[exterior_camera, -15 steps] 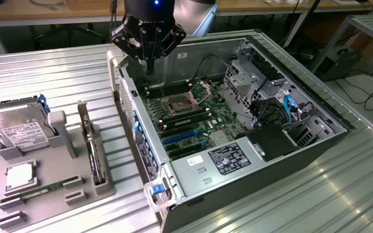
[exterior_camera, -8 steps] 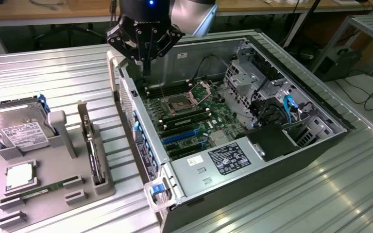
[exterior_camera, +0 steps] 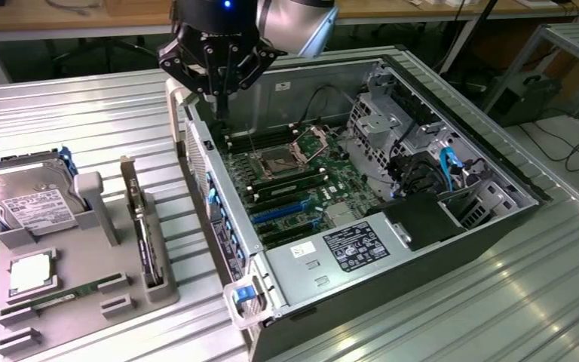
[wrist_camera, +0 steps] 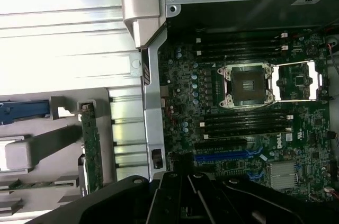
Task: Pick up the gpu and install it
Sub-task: 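Reach for the gpu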
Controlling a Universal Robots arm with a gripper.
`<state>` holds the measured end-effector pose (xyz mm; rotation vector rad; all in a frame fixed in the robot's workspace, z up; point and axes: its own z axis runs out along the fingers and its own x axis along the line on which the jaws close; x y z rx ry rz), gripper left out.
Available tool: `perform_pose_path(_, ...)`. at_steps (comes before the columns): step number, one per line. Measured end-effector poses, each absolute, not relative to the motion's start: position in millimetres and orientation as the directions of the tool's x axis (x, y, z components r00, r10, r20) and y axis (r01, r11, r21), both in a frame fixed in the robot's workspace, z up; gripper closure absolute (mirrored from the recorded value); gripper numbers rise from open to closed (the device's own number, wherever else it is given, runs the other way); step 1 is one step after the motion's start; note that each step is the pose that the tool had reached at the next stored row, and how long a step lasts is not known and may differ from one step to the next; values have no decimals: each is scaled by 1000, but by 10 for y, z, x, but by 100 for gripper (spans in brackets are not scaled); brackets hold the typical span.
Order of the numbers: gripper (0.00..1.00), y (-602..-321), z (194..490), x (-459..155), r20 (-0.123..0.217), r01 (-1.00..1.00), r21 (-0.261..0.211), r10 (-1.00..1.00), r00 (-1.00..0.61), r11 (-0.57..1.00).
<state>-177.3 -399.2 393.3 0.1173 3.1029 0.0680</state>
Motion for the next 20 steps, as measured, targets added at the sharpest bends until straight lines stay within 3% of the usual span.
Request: perform_pose_path(20,89,-3994,3933,-1995,-34,75,45,76,-997,996)
